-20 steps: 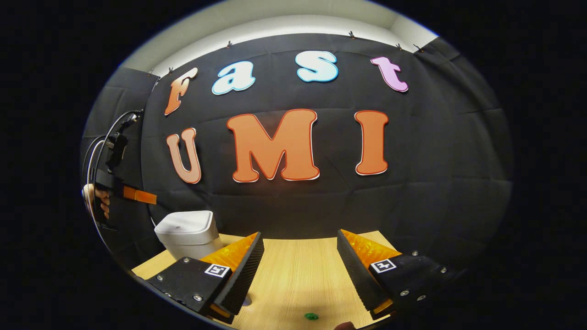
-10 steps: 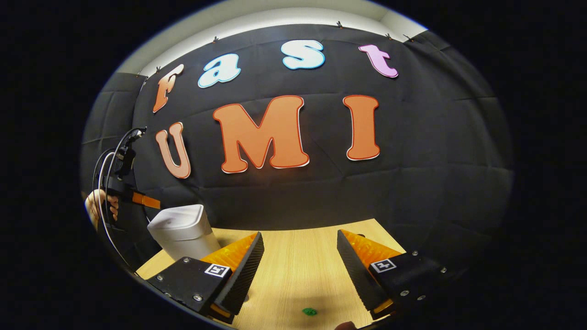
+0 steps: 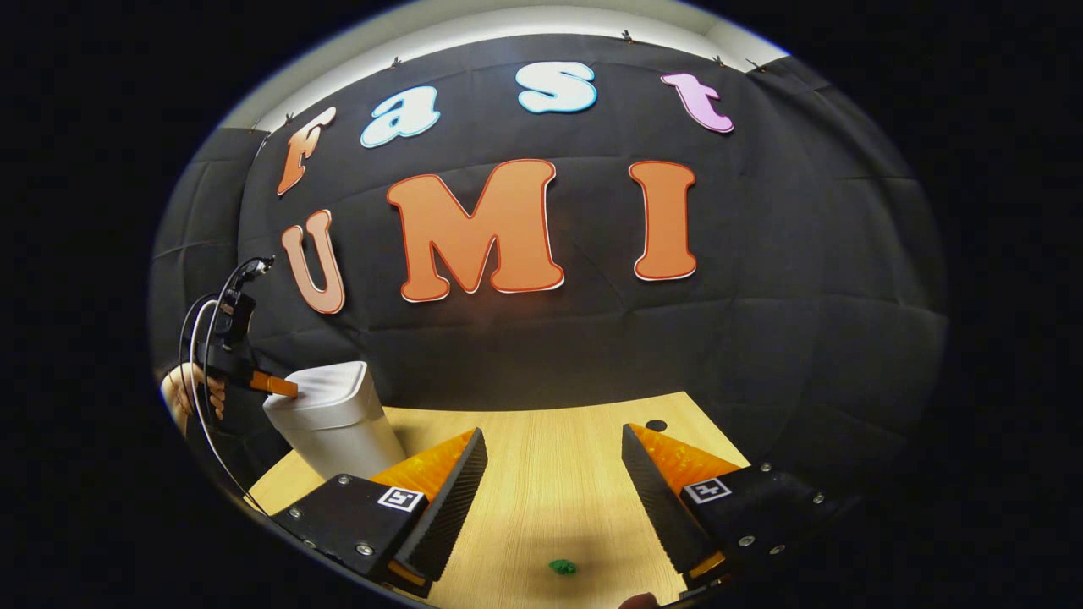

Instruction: Press the lid of the desktop garbage bin to open it, pick up the crumpled paper on the desktop and throw it into the bin, then pick up the pop can on the desktop and drop it into the bin, and finally close the garbage bin lid.

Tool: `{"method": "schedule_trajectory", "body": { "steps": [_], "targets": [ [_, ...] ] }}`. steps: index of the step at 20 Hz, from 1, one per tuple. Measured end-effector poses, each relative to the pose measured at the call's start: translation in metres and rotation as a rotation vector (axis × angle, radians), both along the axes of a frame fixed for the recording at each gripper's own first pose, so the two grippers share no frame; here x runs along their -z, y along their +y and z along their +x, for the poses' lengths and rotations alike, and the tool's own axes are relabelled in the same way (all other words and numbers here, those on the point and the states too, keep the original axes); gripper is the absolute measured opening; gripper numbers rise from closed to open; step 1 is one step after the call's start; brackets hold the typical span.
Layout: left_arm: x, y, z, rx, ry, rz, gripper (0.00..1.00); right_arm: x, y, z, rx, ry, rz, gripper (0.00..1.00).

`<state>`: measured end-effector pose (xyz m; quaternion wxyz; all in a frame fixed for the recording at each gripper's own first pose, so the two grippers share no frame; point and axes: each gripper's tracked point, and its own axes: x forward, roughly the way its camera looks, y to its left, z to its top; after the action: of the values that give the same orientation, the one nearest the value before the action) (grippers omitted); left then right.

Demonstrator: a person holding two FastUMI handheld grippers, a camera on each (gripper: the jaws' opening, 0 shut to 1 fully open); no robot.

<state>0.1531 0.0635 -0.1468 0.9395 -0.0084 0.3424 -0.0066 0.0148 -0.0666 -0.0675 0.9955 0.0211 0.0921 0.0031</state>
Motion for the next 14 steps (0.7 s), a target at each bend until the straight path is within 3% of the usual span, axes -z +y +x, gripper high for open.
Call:
{"method": "schedule_trajectory", "body": {
  "steps": [1, 4, 8, 9, 14],
  "targets": [
    [0.001, -0.001, 0.002, 0.004, -0.009, 0.002, 0.01, 0.001, 0.0, -0.002, -0.001, 0.001, 0.009, 1.0],
    [0.0, 0.0, 0.0, -0.019, -0.004, -0.006, 0.01, 0.002, 0.001, -0.005, -0.003, 0.001, 0.023, 1.0],
    [-0.014, -0.001, 0.004, -0.002, -0.083, 0.019, 0.0, -0.007, -0.003, -0.009, -0.002, -0.014, 0.027, 0.95],
    [-0.022, -0.002, -0.002, 0.012, -0.098, 0.045, 0.04, -0.011, -0.004, -0.009, 0.003, -0.022, 0.026, 0.95],
    [-0.103, -0.013, -0.02, 0.014, -0.318, 0.084, 0.0, -0.022, 0.003, -0.009, -0.007, -0.046, 0.036, 0.95]
  ]
}}
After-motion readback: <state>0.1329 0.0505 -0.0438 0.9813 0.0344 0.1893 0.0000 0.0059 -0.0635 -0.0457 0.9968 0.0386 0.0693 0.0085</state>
